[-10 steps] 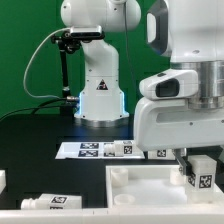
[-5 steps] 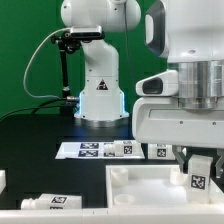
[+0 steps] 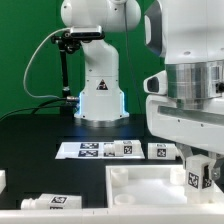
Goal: Assemble one leg
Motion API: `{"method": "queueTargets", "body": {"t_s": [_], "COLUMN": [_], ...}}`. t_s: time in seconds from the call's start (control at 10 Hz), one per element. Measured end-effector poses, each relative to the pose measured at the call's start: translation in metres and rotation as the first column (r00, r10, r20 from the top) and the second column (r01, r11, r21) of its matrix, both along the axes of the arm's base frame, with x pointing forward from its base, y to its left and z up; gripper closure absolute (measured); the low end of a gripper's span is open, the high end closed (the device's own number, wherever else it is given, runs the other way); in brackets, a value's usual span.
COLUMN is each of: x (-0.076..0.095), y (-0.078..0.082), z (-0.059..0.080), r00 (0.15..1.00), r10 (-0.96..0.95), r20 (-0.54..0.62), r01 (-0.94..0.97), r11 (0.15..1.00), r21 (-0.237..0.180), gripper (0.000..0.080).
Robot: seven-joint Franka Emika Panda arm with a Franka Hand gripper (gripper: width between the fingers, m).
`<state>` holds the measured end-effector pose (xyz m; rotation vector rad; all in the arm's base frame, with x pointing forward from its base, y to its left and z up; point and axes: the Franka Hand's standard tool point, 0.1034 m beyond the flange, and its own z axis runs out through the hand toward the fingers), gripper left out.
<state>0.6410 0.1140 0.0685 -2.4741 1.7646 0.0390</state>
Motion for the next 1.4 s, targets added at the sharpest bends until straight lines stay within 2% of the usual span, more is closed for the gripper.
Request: {"method": "queueTargets", "body": {"t_s": [0.1,0.3,0.5,0.7,0.9,1.2,1.3,1.4], "x": [0.0002,0.0002,0.0007,0.002,0.0032,0.0024,0.0021,0.0029], "y": [0.0001,0.0005,-0.0002,-0.004,-0.0053,-0.0054,-0.0049,-0.0018], "z": [-0.0001,-0.0001,0.0001,0.0005,0.0005,0.0003,-0.0001,0.0036], "r00": [0.994,0.987,0.95,0.84,0.73,0.752,0.754,0.758], "r10": [-0.106,-0.161,-0.311,-0.536,-0.676,-0.653,-0.65,-0.646], "r20": [-0.012,-0.018,-0.037,-0.083,-0.1,-0.092,-0.092,-0.086], "r01": [0.106,0.162,0.312,0.541,0.682,0.659,0.656,0.651], "r11": [0.994,0.987,0.95,0.839,0.728,0.75,0.752,0.756], "r21": [0.015,0.016,0.03,0.058,0.06,0.061,0.061,0.068], "gripper": [0.0512,0.0512,0.0512,0.0512,0.0512,0.0512,0.0439,0.0256]}}
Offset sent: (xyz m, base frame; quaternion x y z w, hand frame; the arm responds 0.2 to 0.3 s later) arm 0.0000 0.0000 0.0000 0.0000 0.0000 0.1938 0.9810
